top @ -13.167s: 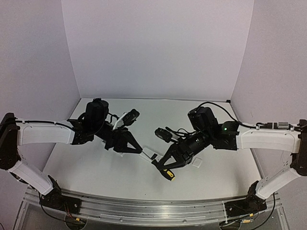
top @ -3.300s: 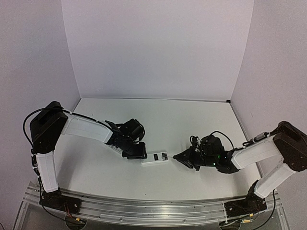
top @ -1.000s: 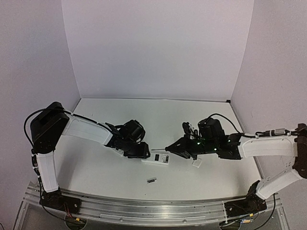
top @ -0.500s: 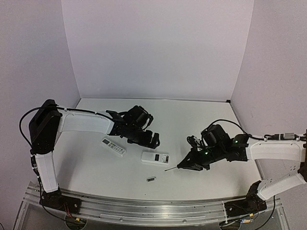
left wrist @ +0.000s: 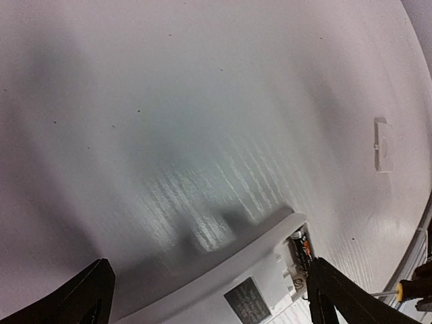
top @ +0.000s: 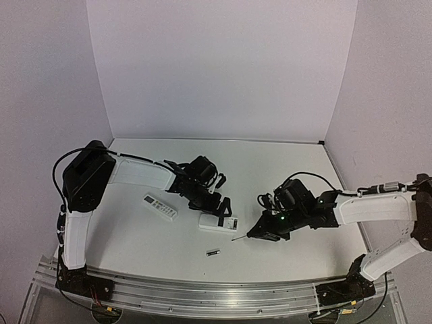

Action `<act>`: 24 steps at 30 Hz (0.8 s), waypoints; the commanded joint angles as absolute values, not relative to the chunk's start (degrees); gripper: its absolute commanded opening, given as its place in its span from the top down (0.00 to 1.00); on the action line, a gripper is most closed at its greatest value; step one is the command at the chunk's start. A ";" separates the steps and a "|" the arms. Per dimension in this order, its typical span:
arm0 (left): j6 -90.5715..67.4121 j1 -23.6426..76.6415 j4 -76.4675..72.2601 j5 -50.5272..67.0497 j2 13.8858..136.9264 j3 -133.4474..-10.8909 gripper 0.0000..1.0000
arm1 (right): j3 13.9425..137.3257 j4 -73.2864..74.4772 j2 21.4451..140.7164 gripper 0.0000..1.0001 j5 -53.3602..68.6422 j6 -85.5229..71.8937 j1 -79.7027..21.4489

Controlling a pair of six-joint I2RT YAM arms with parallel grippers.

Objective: Unload the batteries from the remote control

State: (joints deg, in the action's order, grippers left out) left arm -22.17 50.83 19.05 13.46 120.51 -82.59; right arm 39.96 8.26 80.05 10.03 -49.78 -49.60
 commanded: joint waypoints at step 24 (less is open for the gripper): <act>-34.74 51.30 0.27 30.54 105.31 -58.79 0.00 | 54.04 2.26 94.45 1.00 -0.46 -46.38 -49.66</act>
State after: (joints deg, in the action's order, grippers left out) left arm -31.48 50.83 4.30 27.84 107.93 -60.04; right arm 50.23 3.51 91.99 -1.06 -48.40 -49.69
